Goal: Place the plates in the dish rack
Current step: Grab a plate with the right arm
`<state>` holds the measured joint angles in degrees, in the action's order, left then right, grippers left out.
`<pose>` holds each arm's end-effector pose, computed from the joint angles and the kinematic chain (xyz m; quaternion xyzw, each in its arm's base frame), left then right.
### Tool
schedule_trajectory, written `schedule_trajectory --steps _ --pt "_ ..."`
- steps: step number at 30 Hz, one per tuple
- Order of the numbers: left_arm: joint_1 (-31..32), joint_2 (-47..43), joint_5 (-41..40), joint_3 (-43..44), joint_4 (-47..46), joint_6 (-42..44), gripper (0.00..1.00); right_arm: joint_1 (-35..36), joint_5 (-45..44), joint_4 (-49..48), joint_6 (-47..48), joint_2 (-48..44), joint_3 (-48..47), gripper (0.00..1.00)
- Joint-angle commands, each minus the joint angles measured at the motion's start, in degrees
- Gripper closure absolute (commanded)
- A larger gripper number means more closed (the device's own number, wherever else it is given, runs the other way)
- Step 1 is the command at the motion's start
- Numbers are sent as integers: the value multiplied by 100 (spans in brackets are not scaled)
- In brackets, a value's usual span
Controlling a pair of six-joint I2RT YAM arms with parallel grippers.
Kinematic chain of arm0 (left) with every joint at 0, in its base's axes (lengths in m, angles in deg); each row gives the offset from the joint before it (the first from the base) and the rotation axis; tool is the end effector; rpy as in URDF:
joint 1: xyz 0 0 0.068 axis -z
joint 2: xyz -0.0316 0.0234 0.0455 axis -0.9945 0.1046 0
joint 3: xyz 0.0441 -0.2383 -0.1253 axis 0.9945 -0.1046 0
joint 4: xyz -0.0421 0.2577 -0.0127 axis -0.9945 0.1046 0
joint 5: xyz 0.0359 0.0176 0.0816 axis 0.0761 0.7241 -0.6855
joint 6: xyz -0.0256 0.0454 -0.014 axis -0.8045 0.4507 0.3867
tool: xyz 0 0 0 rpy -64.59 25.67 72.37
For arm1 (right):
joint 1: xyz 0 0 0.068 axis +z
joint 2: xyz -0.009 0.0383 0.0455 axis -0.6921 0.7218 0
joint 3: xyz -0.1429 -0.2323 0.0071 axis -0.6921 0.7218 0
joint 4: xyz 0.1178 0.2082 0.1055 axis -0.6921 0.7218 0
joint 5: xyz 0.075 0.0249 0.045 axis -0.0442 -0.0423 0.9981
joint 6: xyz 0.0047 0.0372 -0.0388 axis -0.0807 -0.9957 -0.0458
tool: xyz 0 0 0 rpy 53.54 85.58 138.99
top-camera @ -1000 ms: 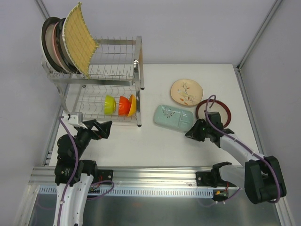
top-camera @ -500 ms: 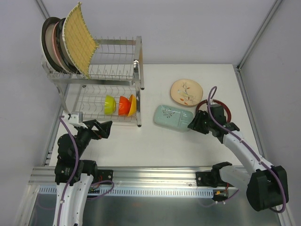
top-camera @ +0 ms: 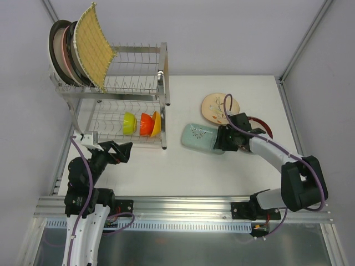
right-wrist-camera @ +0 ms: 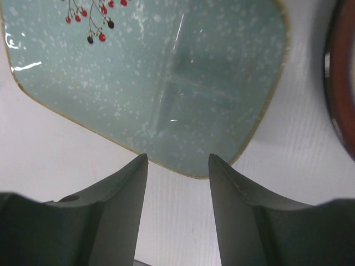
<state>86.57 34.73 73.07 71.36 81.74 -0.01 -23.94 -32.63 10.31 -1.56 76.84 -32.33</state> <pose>0.0752 -0.0126 0.2860 -0.0113 0.6973 -0.2293 0.6790 0.2545 0.0976 0.2015 -0.1272 0.9324 0.1490 0.3037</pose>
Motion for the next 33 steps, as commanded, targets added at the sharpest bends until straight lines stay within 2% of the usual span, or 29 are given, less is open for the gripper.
schedule_trajectory --steps 1,8,18,21,28,30,33 --pt "16 46 119 52 -123 120 1 229 122 -184 -20 196 -10 48" --pt "16 37 128 52 -115 111 1 580 605 -598 -670 574 61 48" --pt "16 46 119 52 -114 120 1 1380 1159 -1029 -1453 979 -440 48" --pt "16 64 137 52 -114 111 1 1381 767 -819 -1392 804 -545 48" --pt "16 81 163 52 -106 111 1 1214 -237 43 -592 100 -730 47" --pt "16 90 154 61 -97 111 1 960 -395 279 -443 -5 -765 40" --pt "16 90 154 44 -88 111 1 485 -353 386 -285 -102 -757 36"
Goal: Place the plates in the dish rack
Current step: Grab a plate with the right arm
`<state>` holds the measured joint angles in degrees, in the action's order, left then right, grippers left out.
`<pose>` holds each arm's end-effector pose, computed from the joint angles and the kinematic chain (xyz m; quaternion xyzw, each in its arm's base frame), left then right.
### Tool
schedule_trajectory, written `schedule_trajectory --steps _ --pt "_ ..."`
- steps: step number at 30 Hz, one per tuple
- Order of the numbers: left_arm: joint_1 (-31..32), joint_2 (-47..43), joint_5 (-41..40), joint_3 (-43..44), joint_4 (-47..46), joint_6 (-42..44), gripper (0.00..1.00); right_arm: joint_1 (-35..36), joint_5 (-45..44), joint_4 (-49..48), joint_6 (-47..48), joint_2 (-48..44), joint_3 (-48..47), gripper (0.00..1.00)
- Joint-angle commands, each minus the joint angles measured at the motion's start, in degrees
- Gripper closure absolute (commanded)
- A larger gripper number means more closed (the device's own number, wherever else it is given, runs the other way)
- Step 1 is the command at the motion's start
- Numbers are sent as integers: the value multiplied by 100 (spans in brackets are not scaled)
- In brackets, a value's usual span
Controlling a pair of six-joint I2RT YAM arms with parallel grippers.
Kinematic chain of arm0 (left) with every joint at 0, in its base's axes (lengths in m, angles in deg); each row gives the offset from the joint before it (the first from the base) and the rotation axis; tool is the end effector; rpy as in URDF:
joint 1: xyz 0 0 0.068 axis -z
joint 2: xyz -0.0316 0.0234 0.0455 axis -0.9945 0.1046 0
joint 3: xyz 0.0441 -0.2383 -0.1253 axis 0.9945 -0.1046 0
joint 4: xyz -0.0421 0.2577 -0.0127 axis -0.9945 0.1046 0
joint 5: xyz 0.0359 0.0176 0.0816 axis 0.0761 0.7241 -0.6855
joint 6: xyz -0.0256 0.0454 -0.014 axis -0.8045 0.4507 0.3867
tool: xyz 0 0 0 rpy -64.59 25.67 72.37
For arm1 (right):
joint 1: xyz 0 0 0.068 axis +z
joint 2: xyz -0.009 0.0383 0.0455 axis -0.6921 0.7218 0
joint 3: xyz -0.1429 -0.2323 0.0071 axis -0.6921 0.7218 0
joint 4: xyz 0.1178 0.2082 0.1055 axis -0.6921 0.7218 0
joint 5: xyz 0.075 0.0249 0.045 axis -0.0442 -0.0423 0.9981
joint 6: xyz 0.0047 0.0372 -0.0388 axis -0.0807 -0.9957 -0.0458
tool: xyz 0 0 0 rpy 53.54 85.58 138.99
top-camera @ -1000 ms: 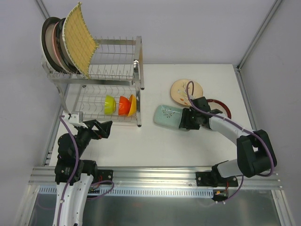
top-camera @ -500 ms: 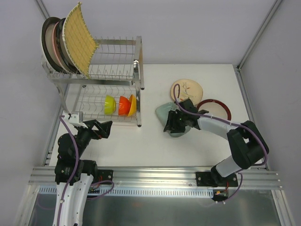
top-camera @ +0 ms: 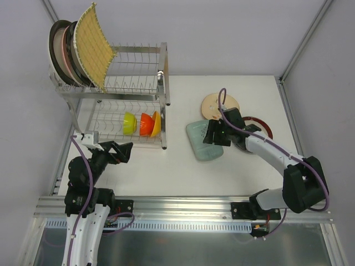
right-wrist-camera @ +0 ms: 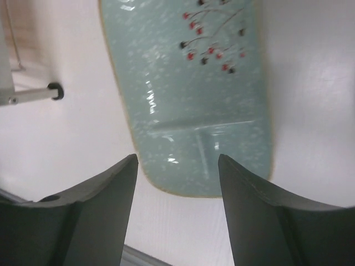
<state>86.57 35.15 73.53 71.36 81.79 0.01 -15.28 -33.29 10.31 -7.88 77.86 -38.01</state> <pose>0.0763 -0.0130 0.2855 -0.0091 0.7002 -0.2316 0.6752 0.2524 0.1428 0.2278 -0.1453 0.9158 0.1950 0.3195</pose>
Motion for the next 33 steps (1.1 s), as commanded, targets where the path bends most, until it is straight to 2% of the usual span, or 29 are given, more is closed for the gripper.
schedule_trajectory --steps 1,8,21,26,33 --pt "16 57 117 52 -101 109 1 -495 -235 369 391 -205 -197 36" --pt "16 75 126 53 -84 118 1 -1409 661 -26 541 120 -197 35" --pt "16 172 240 52 -84 100 1 -1647 1137 -677 1015 1218 -469 37" --pt "16 198 258 61 -92 109 1 -1717 1523 -511 1488 1605 -803 38" --pt "16 207 258 53 -84 118 1 -1709 1901 -352 1666 2237 -1111 39"
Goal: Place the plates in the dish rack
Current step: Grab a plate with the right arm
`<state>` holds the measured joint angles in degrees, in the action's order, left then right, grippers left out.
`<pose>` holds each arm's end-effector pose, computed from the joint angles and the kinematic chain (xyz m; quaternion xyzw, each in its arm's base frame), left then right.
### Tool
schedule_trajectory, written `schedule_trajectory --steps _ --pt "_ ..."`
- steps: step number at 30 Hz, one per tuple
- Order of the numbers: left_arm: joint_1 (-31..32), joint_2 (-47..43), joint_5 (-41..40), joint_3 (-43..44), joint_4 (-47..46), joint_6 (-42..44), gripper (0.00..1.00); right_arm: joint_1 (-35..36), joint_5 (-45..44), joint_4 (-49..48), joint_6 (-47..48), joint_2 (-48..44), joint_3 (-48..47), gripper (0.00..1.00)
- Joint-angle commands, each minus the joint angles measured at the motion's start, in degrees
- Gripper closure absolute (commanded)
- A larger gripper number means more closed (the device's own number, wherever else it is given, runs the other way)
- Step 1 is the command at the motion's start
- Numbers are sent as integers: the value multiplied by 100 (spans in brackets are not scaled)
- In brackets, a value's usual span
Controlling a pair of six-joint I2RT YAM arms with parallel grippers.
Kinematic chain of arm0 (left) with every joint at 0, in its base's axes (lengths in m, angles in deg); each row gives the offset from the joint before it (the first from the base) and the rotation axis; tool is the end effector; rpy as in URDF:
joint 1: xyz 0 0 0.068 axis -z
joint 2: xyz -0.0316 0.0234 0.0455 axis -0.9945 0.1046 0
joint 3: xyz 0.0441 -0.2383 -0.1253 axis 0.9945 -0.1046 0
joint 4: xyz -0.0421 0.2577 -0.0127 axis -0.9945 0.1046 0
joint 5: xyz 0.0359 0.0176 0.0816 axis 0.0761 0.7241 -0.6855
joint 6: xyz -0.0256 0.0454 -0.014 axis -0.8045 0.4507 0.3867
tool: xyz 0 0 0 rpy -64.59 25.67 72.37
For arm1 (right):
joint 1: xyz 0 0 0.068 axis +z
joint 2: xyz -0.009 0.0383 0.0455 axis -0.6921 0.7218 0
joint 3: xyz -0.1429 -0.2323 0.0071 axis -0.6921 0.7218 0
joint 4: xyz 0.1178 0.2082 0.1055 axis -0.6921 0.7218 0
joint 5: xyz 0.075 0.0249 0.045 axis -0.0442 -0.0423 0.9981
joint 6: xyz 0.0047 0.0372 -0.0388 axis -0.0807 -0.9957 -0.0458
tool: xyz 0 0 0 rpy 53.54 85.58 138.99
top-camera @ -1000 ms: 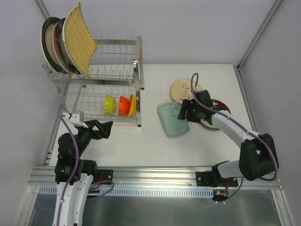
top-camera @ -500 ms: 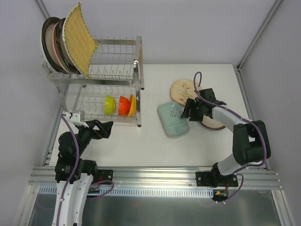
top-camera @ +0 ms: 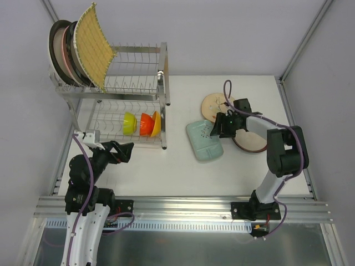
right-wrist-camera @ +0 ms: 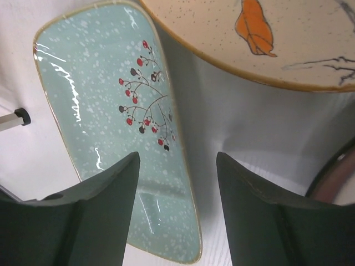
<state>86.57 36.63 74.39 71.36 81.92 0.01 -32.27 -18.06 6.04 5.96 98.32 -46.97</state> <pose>0.0806 -0.0137 0.2837 -0.0066 0.7098 -0.2361 0.6636 0.3437 0.0845 0.1744 -0.1568 0.9197 0.2226 0.2827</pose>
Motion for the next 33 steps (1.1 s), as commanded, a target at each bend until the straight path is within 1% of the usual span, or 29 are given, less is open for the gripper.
schedule_trajectory --steps 1,11,14,15,17,18,20,21,23,24,26,27,29,30,33 --pt "16 58 164 61 -105 118 1 -2 413 92 308 245 -224 39" --pt "16 58 207 61 -97 118 1 121 589 109 476 816 -259 46" --pt "16 67 234 61 -97 109 1 121 466 118 441 895 -215 52" --pt "16 67 225 61 -105 109 1 121 466 101 449 904 -215 56" --pt "16 76 251 70 -105 109 1 130 475 136 458 878 -215 60" --pt "16 67 260 70 -97 109 1 122 484 127 449 817 -206 66" --pt "16 93 269 70 -97 100 1 121 492 101 441 764 -197 71" --pt "16 93 286 70 -97 92 1 130 553 92 414 729 -189 77" --pt "16 146 321 70 -105 100 1 122 641 39 345 676 -180 84" --pt "16 181 357 79 -97 100 1 121 738 13 318 597 -136 92" --pt "16 313 436 140 -114 74 1 121 800 -83 169 492 -83 98" --pt "16 357 540 175 -106 39 1 130 800 -110 107 343 -14 99" --pt "16 506 708 289 -123 -57 1 104 783 -215 10 150 92 100" --pt "16 602 883 368 -123 -171 1 104 791 -346 -277 -52 206 99" --pt "16 752 1147 465 -141 -460 1 51 826 -549 -612 -404 356 99"
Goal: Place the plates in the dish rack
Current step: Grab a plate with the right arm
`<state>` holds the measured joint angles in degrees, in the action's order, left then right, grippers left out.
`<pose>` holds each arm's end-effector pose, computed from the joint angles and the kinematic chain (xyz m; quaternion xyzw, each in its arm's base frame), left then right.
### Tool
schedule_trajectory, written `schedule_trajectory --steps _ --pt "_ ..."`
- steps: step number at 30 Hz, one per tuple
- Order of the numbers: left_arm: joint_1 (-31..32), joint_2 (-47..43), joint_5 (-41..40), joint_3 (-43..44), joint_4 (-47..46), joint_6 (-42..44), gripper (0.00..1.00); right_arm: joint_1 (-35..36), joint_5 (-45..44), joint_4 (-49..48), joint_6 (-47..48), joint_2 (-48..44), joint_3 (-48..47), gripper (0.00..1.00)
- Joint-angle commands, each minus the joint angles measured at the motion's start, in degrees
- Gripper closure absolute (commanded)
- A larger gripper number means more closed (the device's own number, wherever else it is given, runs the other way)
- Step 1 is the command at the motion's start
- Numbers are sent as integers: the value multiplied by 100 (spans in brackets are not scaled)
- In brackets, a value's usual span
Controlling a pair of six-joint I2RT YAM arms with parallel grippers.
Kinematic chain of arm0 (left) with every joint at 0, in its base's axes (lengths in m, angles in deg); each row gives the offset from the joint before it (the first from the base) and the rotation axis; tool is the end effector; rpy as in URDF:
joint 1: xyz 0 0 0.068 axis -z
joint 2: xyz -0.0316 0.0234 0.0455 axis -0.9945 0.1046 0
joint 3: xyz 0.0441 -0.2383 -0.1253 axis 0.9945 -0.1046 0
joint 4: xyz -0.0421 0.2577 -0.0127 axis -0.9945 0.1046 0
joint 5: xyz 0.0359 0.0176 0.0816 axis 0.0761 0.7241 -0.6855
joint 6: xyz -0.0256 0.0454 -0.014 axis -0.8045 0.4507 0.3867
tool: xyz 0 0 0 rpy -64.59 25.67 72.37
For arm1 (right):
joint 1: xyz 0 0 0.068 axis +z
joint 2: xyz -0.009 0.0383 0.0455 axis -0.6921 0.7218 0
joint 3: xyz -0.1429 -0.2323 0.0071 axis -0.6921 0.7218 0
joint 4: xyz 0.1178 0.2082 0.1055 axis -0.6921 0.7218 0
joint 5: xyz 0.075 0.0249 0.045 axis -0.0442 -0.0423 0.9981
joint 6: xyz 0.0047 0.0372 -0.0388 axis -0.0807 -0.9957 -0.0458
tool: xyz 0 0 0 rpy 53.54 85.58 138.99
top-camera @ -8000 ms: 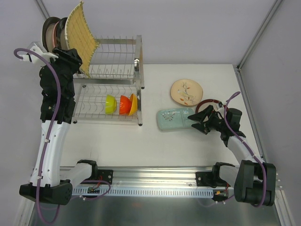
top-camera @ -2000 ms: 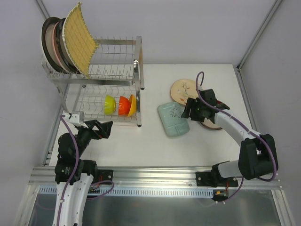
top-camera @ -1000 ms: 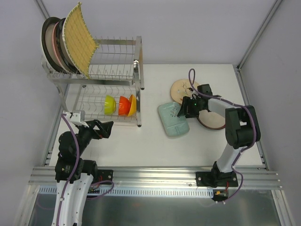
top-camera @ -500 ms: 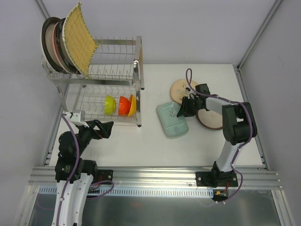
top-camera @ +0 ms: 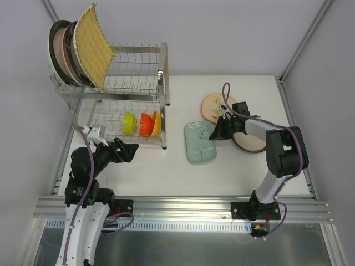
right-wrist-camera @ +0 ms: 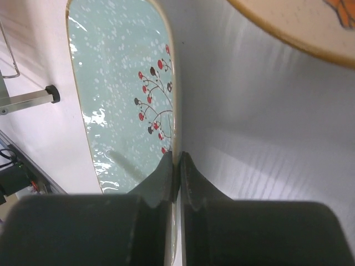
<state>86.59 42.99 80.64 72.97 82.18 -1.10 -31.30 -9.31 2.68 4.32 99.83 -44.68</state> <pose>0.0947 -0.0180 0.2849 0.0141 0.7374 -0.2780 0.6154 0.3380 0.0942 0.1600 -0.1717 0.9023 0.2981 0.2598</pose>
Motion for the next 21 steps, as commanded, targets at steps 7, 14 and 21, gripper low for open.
schedule_trajectory --steps 7,14,21 --pt "66 327 953 532 -272 -965 1 -238 -21 -354 -959 -1592 408 99" --pt "338 828 971 1033 -518 -1773 1 -396 -144 -485 -1486 -2515 566 99" --pt "2058 1565 -485 1665 -870 -2047 1 -528 -442 -837 -2163 -3429 786 99"
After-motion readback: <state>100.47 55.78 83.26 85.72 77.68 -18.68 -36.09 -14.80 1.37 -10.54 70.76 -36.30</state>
